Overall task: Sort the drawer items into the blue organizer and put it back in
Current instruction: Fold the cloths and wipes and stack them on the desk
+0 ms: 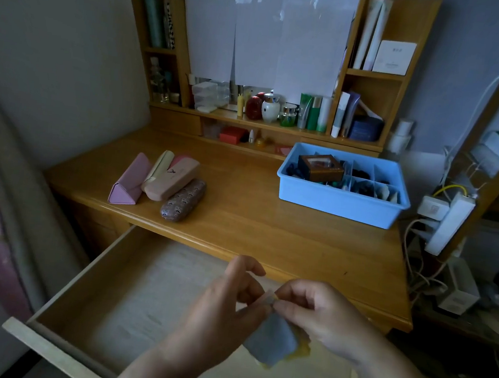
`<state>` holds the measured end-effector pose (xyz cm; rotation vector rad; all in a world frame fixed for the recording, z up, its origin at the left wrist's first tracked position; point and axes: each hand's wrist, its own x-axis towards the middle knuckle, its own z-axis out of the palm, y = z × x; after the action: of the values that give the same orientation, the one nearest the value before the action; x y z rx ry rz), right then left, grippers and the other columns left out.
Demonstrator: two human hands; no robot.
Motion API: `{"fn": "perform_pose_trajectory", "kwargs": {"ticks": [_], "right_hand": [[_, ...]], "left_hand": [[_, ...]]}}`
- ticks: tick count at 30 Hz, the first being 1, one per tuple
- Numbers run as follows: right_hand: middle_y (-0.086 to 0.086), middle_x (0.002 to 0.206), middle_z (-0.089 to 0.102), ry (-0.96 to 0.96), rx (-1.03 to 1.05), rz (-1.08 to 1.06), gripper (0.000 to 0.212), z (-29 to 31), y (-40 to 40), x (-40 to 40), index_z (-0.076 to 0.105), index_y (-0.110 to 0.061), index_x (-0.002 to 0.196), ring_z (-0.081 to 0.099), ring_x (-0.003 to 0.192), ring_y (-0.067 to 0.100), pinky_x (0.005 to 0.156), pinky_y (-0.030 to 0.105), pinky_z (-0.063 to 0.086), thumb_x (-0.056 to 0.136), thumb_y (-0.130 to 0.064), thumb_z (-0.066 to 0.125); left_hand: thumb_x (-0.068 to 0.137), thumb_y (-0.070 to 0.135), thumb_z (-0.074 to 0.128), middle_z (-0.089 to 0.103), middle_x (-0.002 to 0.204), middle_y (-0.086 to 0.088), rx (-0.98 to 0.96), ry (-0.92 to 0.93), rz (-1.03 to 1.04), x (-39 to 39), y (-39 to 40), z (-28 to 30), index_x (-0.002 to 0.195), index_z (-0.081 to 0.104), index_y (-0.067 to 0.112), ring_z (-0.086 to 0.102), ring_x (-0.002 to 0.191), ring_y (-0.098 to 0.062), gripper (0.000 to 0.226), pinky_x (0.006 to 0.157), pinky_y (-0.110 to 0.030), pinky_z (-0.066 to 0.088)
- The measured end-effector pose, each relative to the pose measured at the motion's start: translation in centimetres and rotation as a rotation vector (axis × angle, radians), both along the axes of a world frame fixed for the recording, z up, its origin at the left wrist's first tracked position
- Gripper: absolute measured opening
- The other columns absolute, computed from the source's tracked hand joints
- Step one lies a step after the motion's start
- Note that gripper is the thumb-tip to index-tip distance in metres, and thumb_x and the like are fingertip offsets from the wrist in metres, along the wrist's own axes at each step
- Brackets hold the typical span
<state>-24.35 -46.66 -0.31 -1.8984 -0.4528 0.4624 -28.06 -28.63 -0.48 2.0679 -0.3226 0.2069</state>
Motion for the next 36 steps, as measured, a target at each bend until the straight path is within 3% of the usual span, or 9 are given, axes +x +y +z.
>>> {"fn": "perform_pose_trajectory", "kwargs": {"ticks": [3,7,11,14,20,24,26,32,36], "right_hand": [[0.002,0.080,0.069,-0.056,0.016,-0.028,0.012,-0.8,0.3,-0.4,0.067,-0.020,0.087,0.062,0.074,0.010,0.065,0.027,0.045,0.093,-0.023,0.058],[0.001,0.084,0.068,-0.243,0.024,-0.116,0.015,-1.8,1.2,-1.1,0.065,-0.023,0.090,0.063,0.077,0.011,0.070,0.034,0.049,0.097,-0.023,0.051],[0.002,0.085,0.067,-0.303,0.174,-0.192,0.018,-2.0,1.1,-1.4,0.064,-0.021,0.095,0.061,0.076,0.015,0.067,0.028,0.046,0.091,-0.032,0.051],[0.003,0.089,0.069,-0.186,0.353,-0.203,0.024,-2.4,1.2,-1.5,0.064,-0.015,0.101,0.061,0.080,0.011,0.072,0.025,0.047,0.086,-0.034,0.059],[0.003,0.089,0.073,-0.041,0.482,-0.253,0.015,-3.1,1.7,-1.5,0.067,-0.012,0.095,0.066,0.082,0.006,0.071,0.020,0.051,0.082,-0.003,0.065],[0.013,0.095,0.073,0.170,0.643,-0.393,0.023,-2.9,1.7,-0.6,0.068,-0.010,0.096,0.067,0.081,0.021,0.068,0.033,0.053,0.074,-0.017,0.067],[0.008,0.094,0.074,0.244,0.593,-0.436,0.018,-3.0,1.7,0.1,0.068,-0.012,0.098,0.070,0.080,0.020,0.061,0.029,0.055,0.081,-0.012,0.065],[-0.001,0.070,0.073,0.352,0.421,-0.584,0.005,-3.9,2.7,6.7,0.066,-0.012,0.087,0.068,0.060,0.011,0.048,0.023,0.051,0.088,-0.008,0.063],[0.013,0.097,0.070,0.235,0.242,-0.647,0.007,-4.6,2.7,12.8,0.064,-0.012,0.094,0.068,0.078,0.024,0.062,0.033,0.053,0.088,-0.009,0.063]], "left_hand": [[0.082,0.015,0.068,0.064,0.081,0.001,-0.112,0.026,0.041,-0.6,-0.4,-1.1,0.109,0.045,0.025,0.062,0.078,-0.009,0.037,0.072,-0.021,0.050],[0.070,0.016,0.069,0.058,0.083,0.010,0.000,-0.001,0.074,-0.8,-0.4,-2.2,0.122,0.040,0.036,0.059,0.075,-0.006,0.063,0.068,-0.019,0.048],[0.065,0.003,0.066,0.061,0.076,0.002,-0.412,0.124,0.090,-0.2,0.0,-1.6,0.114,0.050,0.021,0.056,0.066,-0.007,0.054,0.061,-0.019,0.045],[0.064,0.000,0.065,0.063,0.074,0.004,-0.605,0.146,0.064,-0.2,-0.1,-1.0,0.114,0.052,0.014,0.056,0.067,-0.008,0.053,0.058,-0.016,0.046],[0.065,-0.002,0.075,0.069,0.088,-0.004,-0.722,0.237,0.029,0.0,0.0,-0.6,0.121,0.050,0.019,0.064,0.080,-0.017,0.064,0.068,-0.021,0.052],[0.077,0.014,0.074,0.072,0.085,-0.012,-0.674,0.440,0.048,0.3,-0.4,-1.8,0.092,0.067,0.007,0.066,0.077,-0.024,0.017,0.071,-0.030,0.054],[0.085,0.006,0.067,0.069,0.073,-0.008,-0.717,0.487,0.193,0.9,-0.5,-2.7,0.082,0.064,0.007,0.062,0.064,-0.015,0.004,0.061,-0.026,0.054],[0.089,0.001,0.060,0.069,0.072,-0.011,-0.679,0.447,0.353,5.0,-0.3,-4.0,0.100,0.058,0.008,0.067,0.061,-0.017,0.013,0.054,-0.025,0.054],[0.086,-0.002,0.061,0.069,0.077,-0.011,-0.632,0.391,0.426,7.5,1.8,-4.8,0.100,0.057,0.015,0.066,0.063,-0.015,0.022,0.058,-0.026,0.056]]}}
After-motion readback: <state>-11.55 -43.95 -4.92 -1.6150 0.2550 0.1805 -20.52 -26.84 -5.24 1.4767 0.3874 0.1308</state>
